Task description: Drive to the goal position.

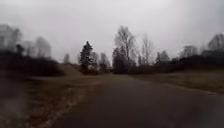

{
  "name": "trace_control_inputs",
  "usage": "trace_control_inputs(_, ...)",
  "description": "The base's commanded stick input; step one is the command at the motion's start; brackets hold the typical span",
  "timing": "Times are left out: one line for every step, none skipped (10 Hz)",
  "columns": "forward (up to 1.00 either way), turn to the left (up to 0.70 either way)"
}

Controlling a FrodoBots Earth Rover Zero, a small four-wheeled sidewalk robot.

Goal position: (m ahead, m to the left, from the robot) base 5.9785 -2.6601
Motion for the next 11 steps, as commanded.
trace_control_inputs(0.68,0.0)
trace_control_inputs(0.68,0.0)
trace_control_inputs(0.68,0.0)
trace_control_inputs(0.68,0.0)
trace_control_inputs(0.68,0.0)
trace_control_inputs(0.68,0.0)
trace_control_inputs(0.68,0.0)
trace_control_inputs(0.68,0.0)
trace_control_inputs(0.68,0.0)
trace_control_inputs(0.68,0.0)
trace_control_inputs(0.68,0.0)
